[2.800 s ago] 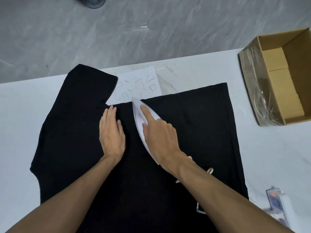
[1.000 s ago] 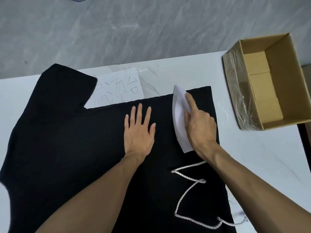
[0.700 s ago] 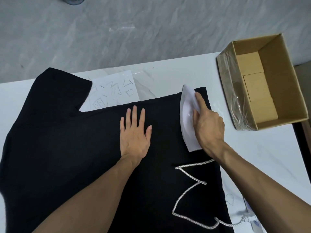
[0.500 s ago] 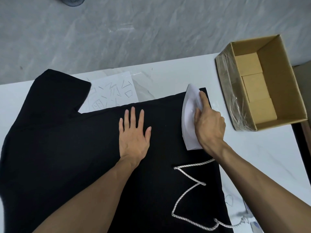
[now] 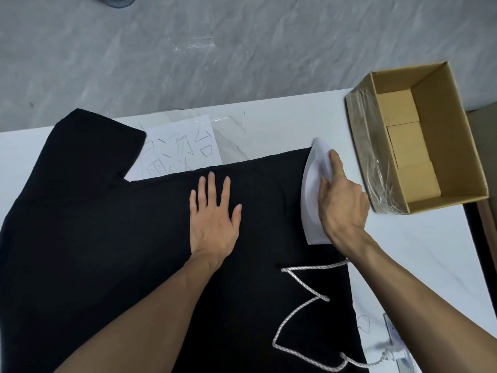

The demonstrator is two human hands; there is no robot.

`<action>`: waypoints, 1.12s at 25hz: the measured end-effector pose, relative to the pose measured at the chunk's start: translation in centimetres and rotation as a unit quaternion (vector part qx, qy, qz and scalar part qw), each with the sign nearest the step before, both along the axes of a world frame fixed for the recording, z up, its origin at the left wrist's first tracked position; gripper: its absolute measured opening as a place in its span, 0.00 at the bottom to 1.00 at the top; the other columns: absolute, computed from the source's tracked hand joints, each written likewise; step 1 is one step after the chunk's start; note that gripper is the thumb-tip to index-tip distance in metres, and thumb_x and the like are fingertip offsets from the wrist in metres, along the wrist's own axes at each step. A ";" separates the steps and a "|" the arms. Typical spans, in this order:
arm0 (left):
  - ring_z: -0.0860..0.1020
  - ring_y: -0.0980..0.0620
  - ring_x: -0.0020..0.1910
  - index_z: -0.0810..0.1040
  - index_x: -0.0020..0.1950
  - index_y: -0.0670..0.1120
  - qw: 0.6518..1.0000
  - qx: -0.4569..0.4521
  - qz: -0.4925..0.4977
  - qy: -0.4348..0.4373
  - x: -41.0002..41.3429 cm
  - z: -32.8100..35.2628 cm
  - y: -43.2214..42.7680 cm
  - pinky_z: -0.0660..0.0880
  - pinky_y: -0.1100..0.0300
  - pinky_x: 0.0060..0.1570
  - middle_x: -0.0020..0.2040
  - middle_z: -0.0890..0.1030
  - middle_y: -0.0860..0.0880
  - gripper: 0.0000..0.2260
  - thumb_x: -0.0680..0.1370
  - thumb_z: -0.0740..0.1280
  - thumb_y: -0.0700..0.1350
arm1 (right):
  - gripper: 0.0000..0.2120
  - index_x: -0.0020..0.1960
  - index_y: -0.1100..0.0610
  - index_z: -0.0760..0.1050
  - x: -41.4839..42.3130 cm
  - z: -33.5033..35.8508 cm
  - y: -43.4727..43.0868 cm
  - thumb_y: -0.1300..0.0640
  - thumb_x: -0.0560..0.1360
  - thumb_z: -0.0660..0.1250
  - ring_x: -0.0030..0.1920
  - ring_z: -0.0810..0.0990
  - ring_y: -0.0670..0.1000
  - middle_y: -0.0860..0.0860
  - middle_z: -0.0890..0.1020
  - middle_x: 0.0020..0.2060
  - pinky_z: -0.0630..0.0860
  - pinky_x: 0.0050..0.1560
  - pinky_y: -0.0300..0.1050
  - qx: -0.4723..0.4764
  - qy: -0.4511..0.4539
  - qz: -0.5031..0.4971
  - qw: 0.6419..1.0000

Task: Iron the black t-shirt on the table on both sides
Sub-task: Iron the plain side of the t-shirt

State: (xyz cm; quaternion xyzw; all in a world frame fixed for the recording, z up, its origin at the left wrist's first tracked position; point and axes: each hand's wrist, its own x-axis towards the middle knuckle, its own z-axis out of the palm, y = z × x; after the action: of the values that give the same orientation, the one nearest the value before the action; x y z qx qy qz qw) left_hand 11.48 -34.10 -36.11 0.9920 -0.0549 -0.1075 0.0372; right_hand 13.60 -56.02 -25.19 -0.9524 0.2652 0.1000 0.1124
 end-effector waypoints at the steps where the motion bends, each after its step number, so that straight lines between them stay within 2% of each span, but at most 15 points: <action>1: 0.46 0.42 0.80 0.46 0.81 0.48 1.000 0.001 -0.001 0.002 0.0 0.0 0.0 0.47 0.45 0.78 0.81 0.48 0.41 0.27 0.84 0.43 0.58 | 0.26 0.78 0.46 0.53 -0.1 0.1 -0.5 0.55 0.82 0.55 0.36 0.66 0.58 0.53 0.70 0.34 0.62 0.40 0.48 0.003 0.003 -0.003 1.000; 7: 0.46 0.42 0.80 0.45 0.81 0.48 1.000 0.003 0.001 0.005 0.0 0.0 0.1 0.47 0.45 0.78 0.81 0.47 0.42 0.28 0.83 0.42 0.58 | 0.25 0.78 0.47 0.54 0.0 0.3 -1.3 0.54 0.82 0.56 0.34 0.66 0.58 0.54 0.70 0.32 0.63 0.38 0.48 0.004 -0.002 0.007 1.000; 11: 0.46 0.43 0.80 0.45 0.80 0.45 1.000 -0.001 0.005 0.002 -0.1 -0.1 0.0 0.47 0.46 0.78 0.81 0.47 0.42 0.27 0.84 0.41 0.56 | 0.25 0.77 0.45 0.54 -1.1 1.2 0.6 0.54 0.82 0.56 0.30 0.67 0.57 0.51 0.69 0.29 0.64 0.36 0.48 0.049 -0.021 0.083 0.995; 14: 0.46 0.44 0.80 0.45 0.80 0.44 1.000 -0.002 0.005 0.000 -0.2 -0.1 0.2 0.48 0.46 0.78 0.81 0.47 0.43 0.28 0.84 0.42 0.55 | 0.26 0.77 0.42 0.51 -2.7 0.4 2.5 0.52 0.82 0.54 0.32 0.73 0.58 0.52 0.73 0.31 0.66 0.36 0.47 0.057 0.018 0.133 0.989; 17: 0.46 0.45 0.80 0.46 0.80 0.44 1.000 -0.020 0.012 0.004 -0.2 0.0 0.3 0.47 0.47 0.78 0.81 0.47 0.43 0.27 0.84 0.44 0.54 | 0.25 0.77 0.44 0.52 -2.8 -0.3 2.0 0.53 0.82 0.54 0.30 0.68 0.54 0.52 0.72 0.31 0.65 0.37 0.47 0.027 0.010 0.087 0.996; 19: 0.46 0.46 0.80 0.47 0.80 0.44 0.997 -0.066 0.019 0.021 -0.1 0.5 0.3 0.46 0.48 0.78 0.81 0.48 0.44 0.27 0.84 0.48 0.53 | 0.25 0.78 0.46 0.53 -2.6 0.6 1.5 0.54 0.82 0.54 0.33 0.67 0.56 0.54 0.73 0.33 0.64 0.38 0.48 0.020 0.006 0.062 0.998; 21: 0.46 0.50 0.80 0.50 0.80 0.45 0.977 -0.201 0.042 0.052 0.3 1.9 1.1 0.43 0.53 0.78 0.81 0.49 0.47 0.27 0.84 0.55 0.48 | 0.26 0.77 0.46 0.54 -3.1 1.8 2.4 0.54 0.81 0.55 0.34 0.69 0.58 0.53 0.74 0.32 0.66 0.38 0.48 0.047 -0.009 0.074 0.996; 23: 0.52 0.55 0.79 0.58 0.79 0.47 0.914 -0.373 0.128 0.094 0.1 4.4 4.0 0.47 0.58 0.77 0.80 0.56 0.51 0.25 0.82 0.58 0.40 | 0.27 0.77 0.46 0.55 -4.1 3.5 5.5 0.54 0.80 0.57 0.33 0.73 0.59 0.54 0.75 0.32 0.72 0.38 0.51 0.100 -0.024 0.094 0.990; 24: 0.58 0.56 0.77 0.64 0.77 0.48 0.886 -0.420 0.180 0.079 -0.7 5.5 6.4 0.52 0.59 0.77 0.78 0.61 0.53 0.23 0.82 0.59 0.37 | 0.28 0.77 0.48 0.55 -4.7 4.4 7.6 0.55 0.79 0.58 0.34 0.74 0.59 0.54 0.76 0.32 0.73 0.39 0.51 0.126 -0.020 0.102 0.987; 26: 0.66 0.57 0.72 0.71 0.72 0.49 0.869 -0.416 0.267 0.028 -3.3 7.7 12.4 0.60 0.59 0.74 0.73 0.70 0.54 0.20 0.81 0.59 0.36 | 0.30 0.77 0.50 0.54 -6.0 5.8 12.5 0.56 0.77 0.59 0.34 0.74 0.56 0.52 0.76 0.33 0.72 0.38 0.49 0.179 0.009 0.114 0.977; 28: 0.68 0.53 0.72 0.72 0.71 0.47 0.901 -0.322 0.291 -0.009 -6.9 8.0 18.8 0.62 0.56 0.74 0.71 0.72 0.51 0.19 0.81 0.59 0.36 | 0.29 0.76 0.51 0.56 -7.6 6.3 17.4 0.57 0.77 0.59 0.35 0.74 0.53 0.49 0.74 0.34 0.72 0.39 0.48 0.228 0.050 0.129 0.964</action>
State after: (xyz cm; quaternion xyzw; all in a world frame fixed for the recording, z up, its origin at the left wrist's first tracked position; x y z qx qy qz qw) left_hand 4.56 -15.31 -28.15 0.8985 0.2042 -0.0597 0.3839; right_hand 5.95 -38.61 -18.94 -0.9213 0.1154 0.2195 0.2996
